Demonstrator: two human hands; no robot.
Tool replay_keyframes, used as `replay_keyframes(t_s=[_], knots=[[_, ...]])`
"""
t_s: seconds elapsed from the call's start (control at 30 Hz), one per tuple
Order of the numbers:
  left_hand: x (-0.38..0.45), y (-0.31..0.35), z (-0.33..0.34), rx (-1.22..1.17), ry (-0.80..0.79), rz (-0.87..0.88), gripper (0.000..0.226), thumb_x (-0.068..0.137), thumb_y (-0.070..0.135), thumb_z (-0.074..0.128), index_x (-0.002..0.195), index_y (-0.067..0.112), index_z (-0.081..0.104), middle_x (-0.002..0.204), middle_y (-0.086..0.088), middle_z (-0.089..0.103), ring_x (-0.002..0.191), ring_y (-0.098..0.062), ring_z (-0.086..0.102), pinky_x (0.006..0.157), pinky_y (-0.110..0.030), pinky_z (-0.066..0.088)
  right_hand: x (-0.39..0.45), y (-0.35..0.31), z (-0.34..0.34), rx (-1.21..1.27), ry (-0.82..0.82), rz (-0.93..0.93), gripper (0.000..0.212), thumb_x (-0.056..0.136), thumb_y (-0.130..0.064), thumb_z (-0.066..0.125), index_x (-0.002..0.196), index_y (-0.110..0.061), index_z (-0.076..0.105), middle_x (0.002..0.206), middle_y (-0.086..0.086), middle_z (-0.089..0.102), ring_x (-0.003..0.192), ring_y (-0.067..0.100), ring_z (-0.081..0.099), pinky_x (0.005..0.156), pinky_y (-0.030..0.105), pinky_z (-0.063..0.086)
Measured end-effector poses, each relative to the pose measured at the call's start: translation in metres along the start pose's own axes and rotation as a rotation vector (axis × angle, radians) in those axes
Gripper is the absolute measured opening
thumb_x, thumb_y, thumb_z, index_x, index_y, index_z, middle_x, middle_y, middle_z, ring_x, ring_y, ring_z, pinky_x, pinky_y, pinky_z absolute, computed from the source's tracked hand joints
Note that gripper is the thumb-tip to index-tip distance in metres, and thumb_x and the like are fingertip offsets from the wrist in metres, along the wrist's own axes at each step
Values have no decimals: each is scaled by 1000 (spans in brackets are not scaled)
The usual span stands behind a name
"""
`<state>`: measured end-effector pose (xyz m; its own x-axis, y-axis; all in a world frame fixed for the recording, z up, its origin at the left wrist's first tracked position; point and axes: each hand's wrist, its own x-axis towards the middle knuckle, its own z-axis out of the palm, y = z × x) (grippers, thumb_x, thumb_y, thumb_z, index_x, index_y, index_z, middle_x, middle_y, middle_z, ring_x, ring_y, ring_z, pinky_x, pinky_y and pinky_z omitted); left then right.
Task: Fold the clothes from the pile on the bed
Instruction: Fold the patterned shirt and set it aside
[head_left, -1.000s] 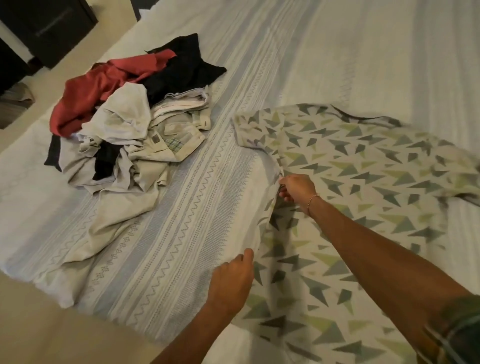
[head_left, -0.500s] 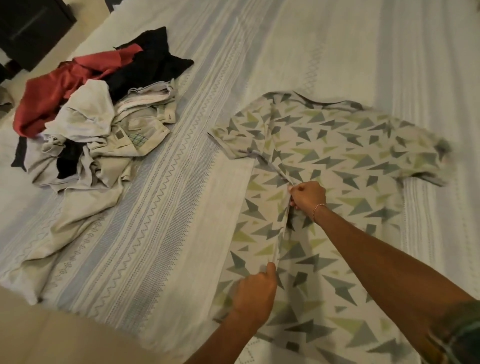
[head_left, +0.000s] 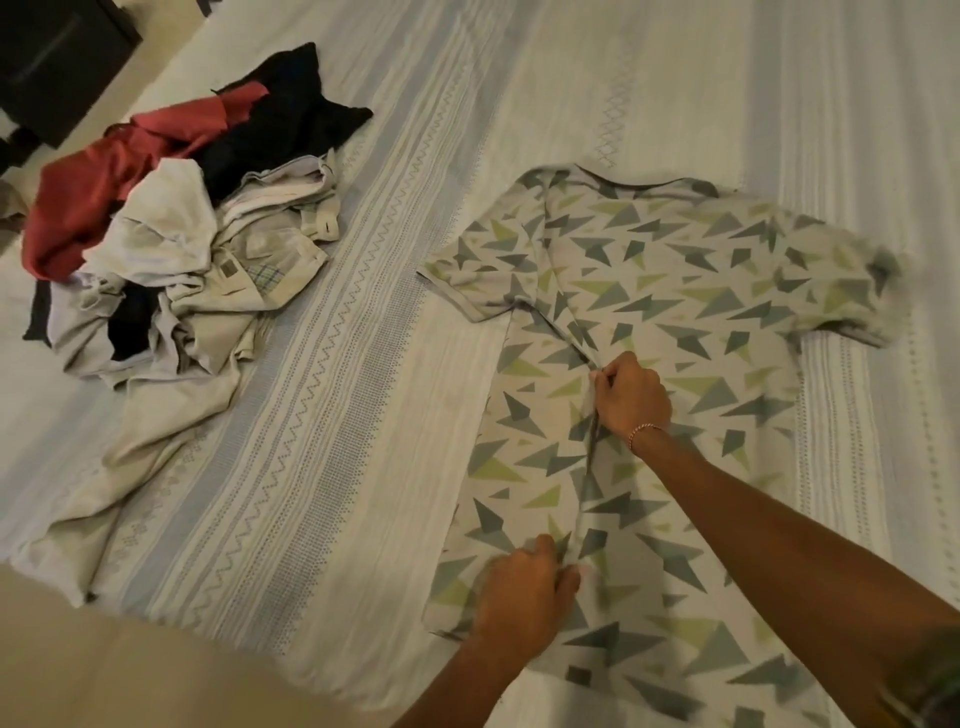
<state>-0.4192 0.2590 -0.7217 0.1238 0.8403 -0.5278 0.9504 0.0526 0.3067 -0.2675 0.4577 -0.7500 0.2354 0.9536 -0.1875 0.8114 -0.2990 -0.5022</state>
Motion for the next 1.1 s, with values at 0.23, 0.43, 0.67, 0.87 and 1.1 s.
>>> replay_keyframes(t_s=[0.23, 0.43, 0.67, 0.87, 1.1], knots=[[28, -30, 5, 216, 264, 47, 76, 82, 63, 66, 135, 10, 54, 133, -12, 63, 122, -29, 62, 100, -42, 51, -45, 0, 39, -243, 78, -660, 29, 91, -7, 57, 119, -4, 60, 118, 16, 62, 103, 31, 61, 87, 39, 56], [59, -46, -35, 24, 278, 149, 49, 98, 53, 45, 134, 21, 51, 130, 3, 56, 117, -15, 54, 102, -27, 45, -43, -28, 48, -326, 18, -476, 33, 93, -31, 62, 121, -13, 60, 115, 8, 62, 99, 25, 60, 82, 37, 51], [179, -74, -141, -562, 383, -76, 55, 94, 35, 67, 137, 6, 48, 128, -10, 57, 116, -24, 57, 94, -31, 48, 34, -76, 34, -318, -384, -221, 68, 105, -42, 33, 161, -21, -1, 144, 20, 48, 124, 37, 54, 104, 45, 45], [273, -102, -208, -1382, 269, -324, 30, 94, 19, 71, 118, 4, 63, 113, -18, 70, 102, -30, 69, 91, -45, 58, 45, -74, 48, -321, -444, -163, 73, 103, -46, 27, 158, -28, -19, 145, 16, 49, 125, 31, 53, 112, 43, 40], [324, -92, -235, -1683, 193, -353, 41, 93, 17, 72, 130, 5, 62, 117, -15, 71, 104, -29, 69, 79, -37, 59, 48, -70, 69, -372, -468, -92, 74, 99, -50, 20, 156, -29, -23, 146, 13, 49, 125, 27, 53, 111, 40, 41]])
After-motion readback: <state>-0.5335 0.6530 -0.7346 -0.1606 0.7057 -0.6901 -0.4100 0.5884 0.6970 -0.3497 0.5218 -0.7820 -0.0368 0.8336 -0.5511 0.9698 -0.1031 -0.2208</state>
